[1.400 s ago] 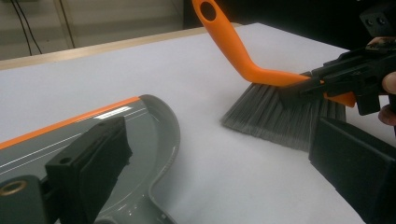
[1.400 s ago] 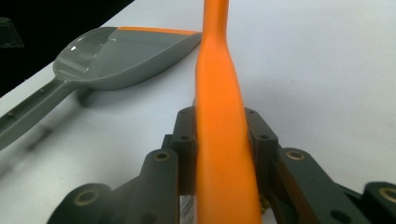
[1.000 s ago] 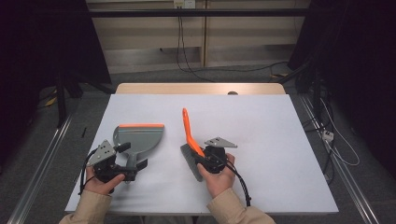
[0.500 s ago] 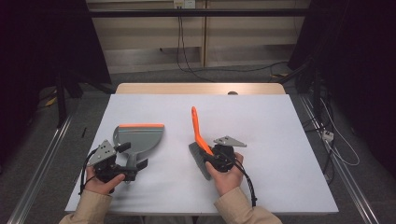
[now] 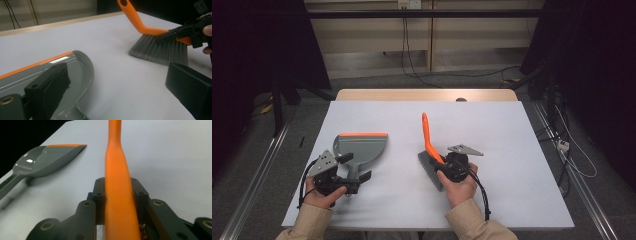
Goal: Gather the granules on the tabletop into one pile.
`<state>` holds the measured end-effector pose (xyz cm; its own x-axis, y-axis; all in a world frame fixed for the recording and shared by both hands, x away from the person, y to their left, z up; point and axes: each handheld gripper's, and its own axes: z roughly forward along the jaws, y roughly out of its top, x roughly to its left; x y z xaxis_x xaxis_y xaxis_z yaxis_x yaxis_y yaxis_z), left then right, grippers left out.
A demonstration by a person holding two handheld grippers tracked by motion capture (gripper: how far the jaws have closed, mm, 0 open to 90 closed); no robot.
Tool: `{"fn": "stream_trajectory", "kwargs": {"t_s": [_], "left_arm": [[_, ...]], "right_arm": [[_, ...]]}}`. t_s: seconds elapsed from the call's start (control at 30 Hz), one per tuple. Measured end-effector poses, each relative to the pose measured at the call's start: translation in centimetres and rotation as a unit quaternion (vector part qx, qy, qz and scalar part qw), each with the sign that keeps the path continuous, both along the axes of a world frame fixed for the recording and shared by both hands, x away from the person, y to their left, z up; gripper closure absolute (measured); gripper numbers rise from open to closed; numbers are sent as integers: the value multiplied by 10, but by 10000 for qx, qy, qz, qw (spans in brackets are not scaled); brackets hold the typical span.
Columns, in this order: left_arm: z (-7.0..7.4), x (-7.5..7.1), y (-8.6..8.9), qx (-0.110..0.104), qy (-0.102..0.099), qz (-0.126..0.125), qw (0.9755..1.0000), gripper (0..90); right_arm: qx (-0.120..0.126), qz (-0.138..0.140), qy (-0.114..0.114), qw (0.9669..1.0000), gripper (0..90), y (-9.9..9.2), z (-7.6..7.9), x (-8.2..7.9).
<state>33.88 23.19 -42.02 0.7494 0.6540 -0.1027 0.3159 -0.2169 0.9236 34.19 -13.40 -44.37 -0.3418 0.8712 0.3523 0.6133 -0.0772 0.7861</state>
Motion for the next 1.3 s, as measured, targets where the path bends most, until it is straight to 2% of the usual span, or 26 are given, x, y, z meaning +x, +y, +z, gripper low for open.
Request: {"fn": "stream_trajectory", "kwargs": {"t_s": [0.23, 0.4, 0.57, 0.63, 0.7, 0.77, 0.87, 0.97, 1.03, 1.1, 1.23, 1.3], "left_arm": [[-1, 1, -2, -28, 26, 0, 10000, 48], [-1, 1, -1, -15, 21, -4, 10000, 48], [0, 1, 0, -35, 22, 21, 10000, 48], [-1, 1, 0, -36, 26, 17, 10000, 48], [-1, 1, 0, -25, 20, 7, 10000, 48], [-1, 2, 0, -35, 23, 21, 10000, 48], [-1, 2, 0, -44, 38, 39, 10000, 48], [-1, 2, 0, -29, 40, 46, 10000, 48], [-1, 2, 0, -36, 42, 48, 10000, 48], [-1, 2, 1, -42, 42, 44, 10000, 48], [-1, 2, 2, -55, 45, 61, 10000, 48], [-1, 2, 2, -58, 51, 66, 9999, 48]], "right_arm": [[366, 24, -67, 9993, 713, -5, 12, 3], [376, 100, -260, 9989, 713, -10, 26, 8], [58, 324, -585, 9977, 713, -20, 29, 21], [-99, 397, -649, 9971, 713, -25, 28, 27], [-259, 557, -828, 9947, 713, -29, 27, 33], [-417, 686, -856, 9931, 713, -31, 25, 39], [-644, 949, -986, 9885, 713, -35, 20, 50], [-758, 1258, -1202, 9818, 713, -35, 17, 60], [-849, 1531, -1335, 9755, 713, -33, 16, 65], [-1039, 1779, -1421, 9682, 713, -30, 14, 70], [-1084, 2009, -1483, 9622, 713, -27, 6, 77], [-1177, 2151, -1500, 9578, 713, -27, 5, 80]]}}
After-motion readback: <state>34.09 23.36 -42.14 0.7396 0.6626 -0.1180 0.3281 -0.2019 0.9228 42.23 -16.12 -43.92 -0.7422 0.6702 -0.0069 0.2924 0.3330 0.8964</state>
